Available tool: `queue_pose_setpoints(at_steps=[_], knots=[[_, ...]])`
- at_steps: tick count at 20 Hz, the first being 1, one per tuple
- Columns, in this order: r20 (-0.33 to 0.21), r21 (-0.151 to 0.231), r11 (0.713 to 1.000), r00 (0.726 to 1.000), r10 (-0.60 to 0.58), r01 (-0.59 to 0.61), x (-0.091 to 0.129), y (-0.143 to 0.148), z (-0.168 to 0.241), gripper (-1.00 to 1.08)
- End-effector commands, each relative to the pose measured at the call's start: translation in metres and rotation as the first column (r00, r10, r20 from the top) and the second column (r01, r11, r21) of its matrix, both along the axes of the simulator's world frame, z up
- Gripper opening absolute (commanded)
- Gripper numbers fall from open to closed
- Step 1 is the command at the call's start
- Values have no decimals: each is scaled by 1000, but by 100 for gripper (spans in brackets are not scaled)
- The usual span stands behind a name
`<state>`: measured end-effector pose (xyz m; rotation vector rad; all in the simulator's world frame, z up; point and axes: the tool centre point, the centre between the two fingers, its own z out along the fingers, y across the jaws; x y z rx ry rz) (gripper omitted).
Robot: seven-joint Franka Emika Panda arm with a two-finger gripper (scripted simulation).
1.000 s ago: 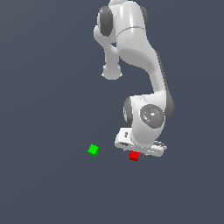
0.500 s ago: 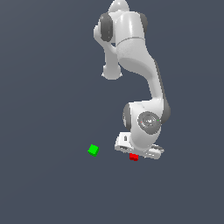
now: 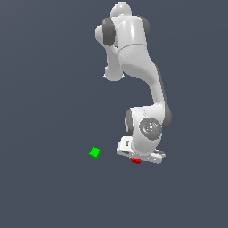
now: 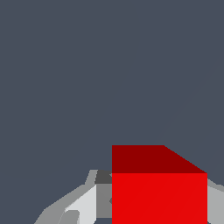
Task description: Stack the red cube on top of the green cube.
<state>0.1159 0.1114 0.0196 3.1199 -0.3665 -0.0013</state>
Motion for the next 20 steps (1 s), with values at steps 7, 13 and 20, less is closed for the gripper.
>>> queue_pose_setpoints(at_steps=[7, 13, 20], knots=[[1, 0, 1000, 1000, 0, 0, 0, 0, 0, -100], [0, 0, 1000, 1000, 0, 0, 0, 0, 7, -100], [0, 0, 1000, 1000, 0, 0, -1, 0, 48, -100]])
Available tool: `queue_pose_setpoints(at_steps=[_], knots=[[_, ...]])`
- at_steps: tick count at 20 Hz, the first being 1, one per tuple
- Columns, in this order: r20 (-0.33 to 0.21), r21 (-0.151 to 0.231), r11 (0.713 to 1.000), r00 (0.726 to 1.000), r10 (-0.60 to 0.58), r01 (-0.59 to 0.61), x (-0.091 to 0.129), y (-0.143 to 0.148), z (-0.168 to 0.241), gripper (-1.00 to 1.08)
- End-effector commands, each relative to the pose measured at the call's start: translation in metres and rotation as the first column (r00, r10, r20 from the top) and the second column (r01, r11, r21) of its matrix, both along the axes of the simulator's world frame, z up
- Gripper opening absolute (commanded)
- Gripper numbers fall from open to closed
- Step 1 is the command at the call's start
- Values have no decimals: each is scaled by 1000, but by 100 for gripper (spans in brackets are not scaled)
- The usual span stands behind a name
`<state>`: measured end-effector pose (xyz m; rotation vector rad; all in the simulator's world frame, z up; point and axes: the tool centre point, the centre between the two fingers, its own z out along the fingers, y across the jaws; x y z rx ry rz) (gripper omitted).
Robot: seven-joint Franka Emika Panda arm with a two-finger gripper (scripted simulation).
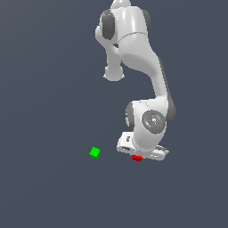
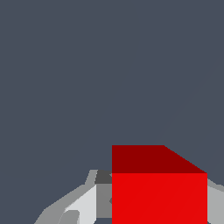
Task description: Stack the red cube on top of the green cube.
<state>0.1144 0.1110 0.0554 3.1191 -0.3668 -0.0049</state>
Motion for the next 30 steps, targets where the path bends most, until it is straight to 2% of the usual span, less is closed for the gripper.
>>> queue_pose_setpoints(at_steps=[1, 9, 19, 24, 30], knots=[[3, 0, 1000, 1000, 0, 0, 0, 0, 21, -100], [3, 1, 1000, 1000, 0, 0, 1, 0, 61, -100], [4, 1, 1000, 1000, 0, 0, 1, -5, 63, -100], [4, 1, 1000, 1000, 0, 0, -3, -30, 56, -100], [4, 1, 1000, 1000, 0, 0, -11, -88, 39, -100]])
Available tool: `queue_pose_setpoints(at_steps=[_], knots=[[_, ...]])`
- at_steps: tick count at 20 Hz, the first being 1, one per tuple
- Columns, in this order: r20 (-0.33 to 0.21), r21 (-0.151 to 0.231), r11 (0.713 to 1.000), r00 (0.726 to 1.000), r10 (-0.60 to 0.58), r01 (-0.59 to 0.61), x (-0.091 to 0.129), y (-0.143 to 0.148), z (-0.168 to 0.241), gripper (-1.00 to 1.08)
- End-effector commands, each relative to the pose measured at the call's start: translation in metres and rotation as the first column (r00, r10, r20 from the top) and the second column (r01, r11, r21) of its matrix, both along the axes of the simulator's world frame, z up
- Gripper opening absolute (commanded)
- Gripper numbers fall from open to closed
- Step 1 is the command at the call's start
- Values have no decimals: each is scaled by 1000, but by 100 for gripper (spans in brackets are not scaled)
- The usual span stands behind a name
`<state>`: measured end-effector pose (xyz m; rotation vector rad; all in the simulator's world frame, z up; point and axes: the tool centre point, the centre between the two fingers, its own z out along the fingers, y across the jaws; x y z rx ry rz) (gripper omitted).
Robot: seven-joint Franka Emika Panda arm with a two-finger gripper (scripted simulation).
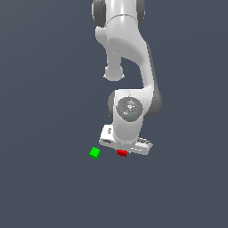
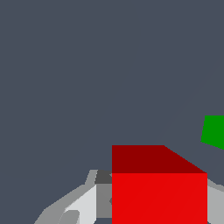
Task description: Stack the red cube on top of the green cube.
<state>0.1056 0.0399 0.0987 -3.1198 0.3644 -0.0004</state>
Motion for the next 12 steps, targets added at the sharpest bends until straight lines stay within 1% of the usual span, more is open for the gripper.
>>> queue_pose_setpoints(at_steps=[1, 7, 12], knots=[[0, -1, 1000, 1000, -2, 2, -4, -28, -8, -100], [0, -1, 1000, 1000, -2, 2, -11, -91, -26, -100], [0, -1, 1000, 1000, -2, 2, -14, -124, -35, -100]])
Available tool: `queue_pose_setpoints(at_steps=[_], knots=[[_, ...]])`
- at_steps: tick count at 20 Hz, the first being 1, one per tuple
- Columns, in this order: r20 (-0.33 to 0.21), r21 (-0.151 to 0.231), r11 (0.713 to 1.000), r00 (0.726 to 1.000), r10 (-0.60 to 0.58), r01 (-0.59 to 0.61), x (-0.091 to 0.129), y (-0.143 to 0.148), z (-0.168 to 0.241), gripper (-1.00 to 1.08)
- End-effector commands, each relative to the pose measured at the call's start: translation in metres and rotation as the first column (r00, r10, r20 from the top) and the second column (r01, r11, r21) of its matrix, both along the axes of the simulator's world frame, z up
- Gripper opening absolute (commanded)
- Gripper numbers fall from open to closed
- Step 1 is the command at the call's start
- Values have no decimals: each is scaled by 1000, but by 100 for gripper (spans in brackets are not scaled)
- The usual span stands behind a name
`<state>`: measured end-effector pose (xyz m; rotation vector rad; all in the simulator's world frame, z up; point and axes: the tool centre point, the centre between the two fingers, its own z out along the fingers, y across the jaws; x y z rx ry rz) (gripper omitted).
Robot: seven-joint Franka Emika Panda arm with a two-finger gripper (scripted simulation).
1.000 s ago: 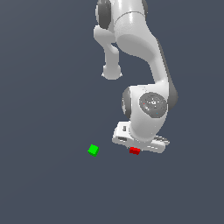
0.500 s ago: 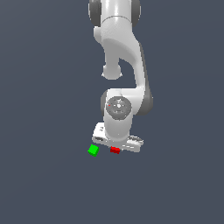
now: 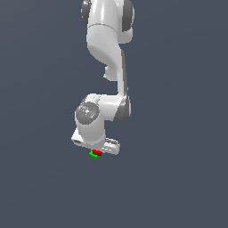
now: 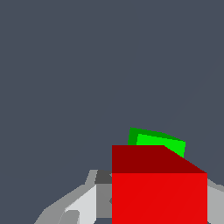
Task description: Stack the red cube on top of the green cube.
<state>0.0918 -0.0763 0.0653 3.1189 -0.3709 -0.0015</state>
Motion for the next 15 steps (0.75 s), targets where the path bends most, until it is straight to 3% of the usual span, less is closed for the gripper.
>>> queue_pose_setpoints(at_steps=[1, 5, 6, 15], knots=[[2, 1, 1000, 1000, 2, -2, 0, -12, -3, -100], [1, 0, 1000, 1000, 3, -3, -1, -19, -6, -100], [1, 0, 1000, 1000, 3, -3, -1, -19, -6, 100], [1, 0, 1000, 1000, 3, -3, -1, -19, -6, 100]])
